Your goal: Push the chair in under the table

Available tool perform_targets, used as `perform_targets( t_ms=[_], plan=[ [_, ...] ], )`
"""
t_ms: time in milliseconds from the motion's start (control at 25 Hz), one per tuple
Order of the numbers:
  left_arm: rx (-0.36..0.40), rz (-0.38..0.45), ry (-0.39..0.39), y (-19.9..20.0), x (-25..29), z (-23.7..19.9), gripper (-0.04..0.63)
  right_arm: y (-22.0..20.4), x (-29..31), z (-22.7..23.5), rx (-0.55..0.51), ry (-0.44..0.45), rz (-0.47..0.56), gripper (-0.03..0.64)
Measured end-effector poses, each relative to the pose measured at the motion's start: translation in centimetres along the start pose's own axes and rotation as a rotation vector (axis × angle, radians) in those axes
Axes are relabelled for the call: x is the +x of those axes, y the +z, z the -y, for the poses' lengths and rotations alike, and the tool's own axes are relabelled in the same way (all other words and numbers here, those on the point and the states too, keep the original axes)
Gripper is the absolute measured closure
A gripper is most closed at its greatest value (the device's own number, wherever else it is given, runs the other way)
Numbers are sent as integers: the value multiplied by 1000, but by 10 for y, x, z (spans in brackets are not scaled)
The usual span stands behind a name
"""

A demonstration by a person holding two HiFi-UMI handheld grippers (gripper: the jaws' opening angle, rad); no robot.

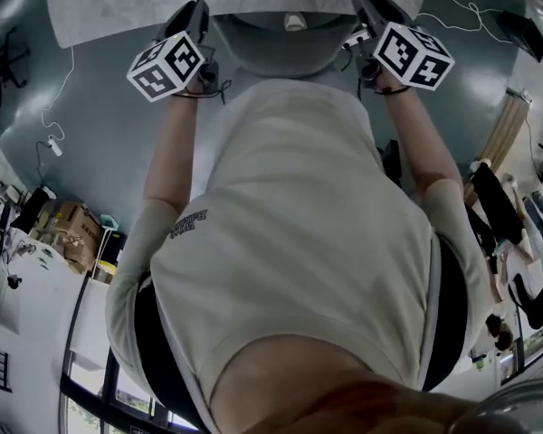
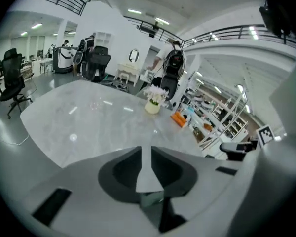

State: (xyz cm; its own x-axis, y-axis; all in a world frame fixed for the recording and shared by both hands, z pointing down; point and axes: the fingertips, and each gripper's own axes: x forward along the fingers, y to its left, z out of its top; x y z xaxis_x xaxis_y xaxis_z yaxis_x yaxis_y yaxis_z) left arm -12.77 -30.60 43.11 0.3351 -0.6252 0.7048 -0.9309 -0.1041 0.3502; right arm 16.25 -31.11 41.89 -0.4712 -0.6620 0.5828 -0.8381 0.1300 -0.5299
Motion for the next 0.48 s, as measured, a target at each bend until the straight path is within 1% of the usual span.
perform_targets(
  t_ms=[80, 160, 240, 360, 480],
  plan=[
    [0, 64, -38, 26, -9, 16, 545, 23, -6, -23, -42, 38, 54, 525],
    [23, 118, -59, 50, -21, 34, 549, 46, -18, -44, -77, 72, 113, 551],
    [70, 178, -68, 72, -37, 49, 549, 67, -32, -67, -133, 99, 171, 551],
    [156, 302, -81, 109, -65, 71, 560, 99, -55, -99, -269, 111, 268, 561],
    [202, 421, -78, 140, -94, 88, 563, 124, -76, -129, -387, 111, 359, 561]
  ],
)
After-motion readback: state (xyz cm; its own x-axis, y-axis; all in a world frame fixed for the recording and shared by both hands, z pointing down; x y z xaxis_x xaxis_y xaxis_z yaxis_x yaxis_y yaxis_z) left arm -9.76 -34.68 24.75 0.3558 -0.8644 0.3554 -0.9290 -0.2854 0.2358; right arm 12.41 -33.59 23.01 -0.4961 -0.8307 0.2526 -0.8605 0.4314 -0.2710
